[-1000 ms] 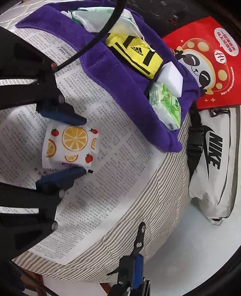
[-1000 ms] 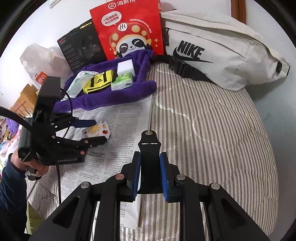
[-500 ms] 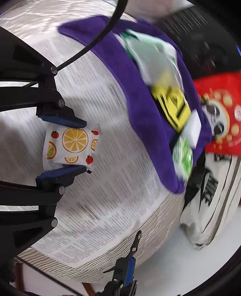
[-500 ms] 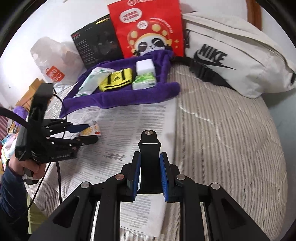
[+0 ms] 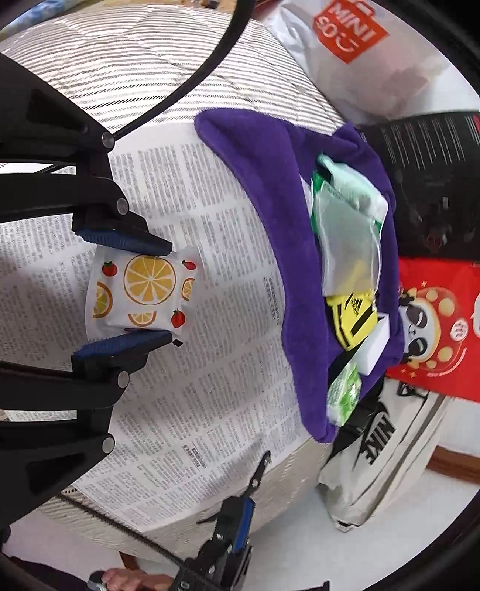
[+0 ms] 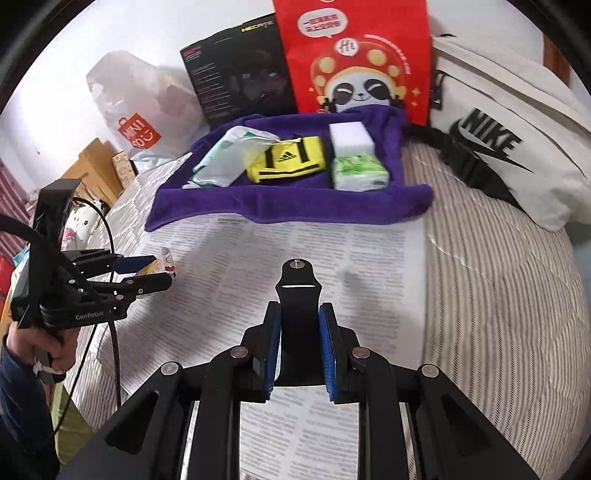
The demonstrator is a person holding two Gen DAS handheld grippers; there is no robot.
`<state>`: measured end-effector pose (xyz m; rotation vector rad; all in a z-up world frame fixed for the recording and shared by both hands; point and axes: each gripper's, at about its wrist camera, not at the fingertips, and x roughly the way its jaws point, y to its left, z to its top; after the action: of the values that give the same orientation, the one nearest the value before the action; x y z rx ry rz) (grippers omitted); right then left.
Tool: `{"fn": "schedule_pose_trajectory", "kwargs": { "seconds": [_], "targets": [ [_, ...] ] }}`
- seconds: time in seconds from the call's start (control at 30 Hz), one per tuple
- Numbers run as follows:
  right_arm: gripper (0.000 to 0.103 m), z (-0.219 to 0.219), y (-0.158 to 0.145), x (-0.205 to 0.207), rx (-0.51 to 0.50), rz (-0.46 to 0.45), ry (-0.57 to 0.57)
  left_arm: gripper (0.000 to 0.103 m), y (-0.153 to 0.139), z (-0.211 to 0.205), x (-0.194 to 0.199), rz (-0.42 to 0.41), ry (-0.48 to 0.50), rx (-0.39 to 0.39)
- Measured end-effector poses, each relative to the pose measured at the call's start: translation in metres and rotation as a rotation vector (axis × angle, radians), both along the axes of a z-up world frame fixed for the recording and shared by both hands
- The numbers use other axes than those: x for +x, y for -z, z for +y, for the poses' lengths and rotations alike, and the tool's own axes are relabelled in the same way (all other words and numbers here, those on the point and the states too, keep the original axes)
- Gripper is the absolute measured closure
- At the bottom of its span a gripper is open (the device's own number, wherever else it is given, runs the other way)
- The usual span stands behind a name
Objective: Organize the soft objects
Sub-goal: 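Carry the orange-print packet with the left tool over the towel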
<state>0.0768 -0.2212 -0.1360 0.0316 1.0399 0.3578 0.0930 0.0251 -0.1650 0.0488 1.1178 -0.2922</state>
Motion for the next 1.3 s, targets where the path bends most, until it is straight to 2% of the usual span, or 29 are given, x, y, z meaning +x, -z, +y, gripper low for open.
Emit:
{"fn": "schedule_pose_trajectory", "kwargs": {
  "seconds": [0.6, 1.03, 1.3],
  "targets": [
    [0.082, 0.023, -0.01, 0.041, 0.006, -0.015, -0.037, 0.064, -0.034, 0.025, 0.021, -0.061, -0.063, -0.046],
    [0.082, 0.027, -0.023, 0.084, 0.008, -0.047, -0.037, 0.064, -0.057, 0.036, 0.063, -0.109, -0.058, -0.042],
    [0.082, 0.034, -0.03, 0.118, 0.003, -0.081, -0.039, 0.064, -0.059, 0.041, 0.099, -0.112, -0.056, -0.057]
  ]
}}
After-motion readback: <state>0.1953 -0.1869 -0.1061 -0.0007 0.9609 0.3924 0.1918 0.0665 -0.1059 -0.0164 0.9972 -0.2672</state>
